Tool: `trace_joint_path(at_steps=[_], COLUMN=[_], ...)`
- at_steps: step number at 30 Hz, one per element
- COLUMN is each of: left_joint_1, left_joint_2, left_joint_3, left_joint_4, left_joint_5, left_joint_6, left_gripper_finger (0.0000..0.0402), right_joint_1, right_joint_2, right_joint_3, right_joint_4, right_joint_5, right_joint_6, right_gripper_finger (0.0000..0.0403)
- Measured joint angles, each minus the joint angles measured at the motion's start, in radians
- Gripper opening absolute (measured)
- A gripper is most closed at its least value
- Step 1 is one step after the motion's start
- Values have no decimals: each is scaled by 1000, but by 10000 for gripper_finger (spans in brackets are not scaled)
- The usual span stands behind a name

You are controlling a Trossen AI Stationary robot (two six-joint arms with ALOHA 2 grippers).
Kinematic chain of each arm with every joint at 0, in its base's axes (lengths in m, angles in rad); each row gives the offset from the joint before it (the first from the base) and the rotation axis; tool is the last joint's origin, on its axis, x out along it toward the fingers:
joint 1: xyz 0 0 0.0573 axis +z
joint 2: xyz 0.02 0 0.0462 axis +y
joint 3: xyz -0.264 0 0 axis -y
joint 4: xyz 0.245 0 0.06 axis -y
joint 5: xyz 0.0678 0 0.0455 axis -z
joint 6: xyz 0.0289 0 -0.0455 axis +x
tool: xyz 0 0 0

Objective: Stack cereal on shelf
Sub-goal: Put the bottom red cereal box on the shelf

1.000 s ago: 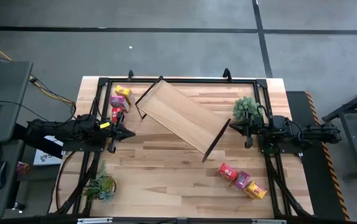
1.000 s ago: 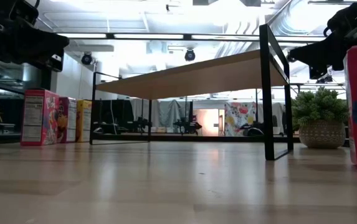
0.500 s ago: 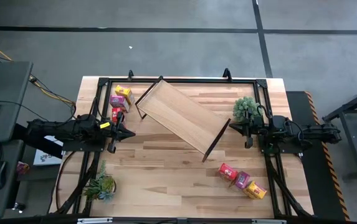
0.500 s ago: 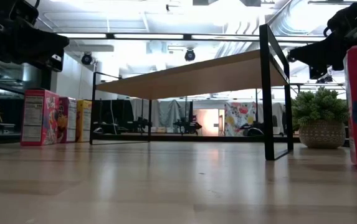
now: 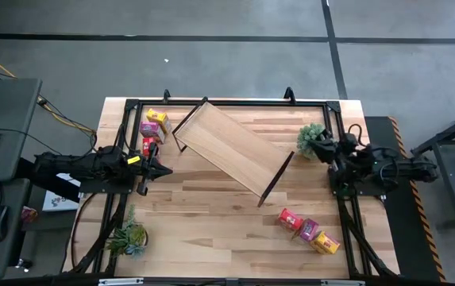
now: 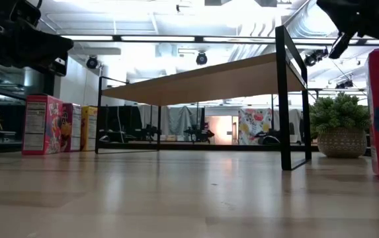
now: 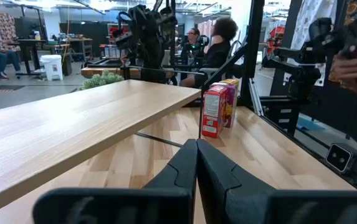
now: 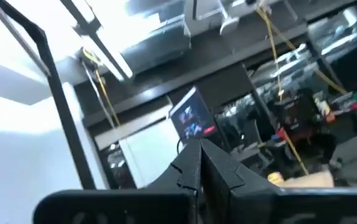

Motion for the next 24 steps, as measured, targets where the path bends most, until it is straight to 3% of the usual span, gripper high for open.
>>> trace_joint_path(at_steps=[5,9,14,20,24], left_joint_1=[0,0,0,0,0], left_joint_2=[0,0,0,0,0], left_joint_3=[0,0,0,0,0], left_joint_4=[0,0,0,0,0], left_joint_5=[0,0,0,0,0], left_joint_6=[0,0,1,0,0], left_gripper_finger=[0,0,0,0,0], right_joint_1=[44,92,153,234,344], right_joint_2=[160,328,583,864,1001], right_joint_3=[172,436,783,1108,1204], right_joint_4=[-95,-475,-993,-1456,-1631], right_joint_5=[-2,8,-17,-160,-179], right_joint_6=[-8,0,171,479,682], right_gripper_finger=[58,131,213,236,236])
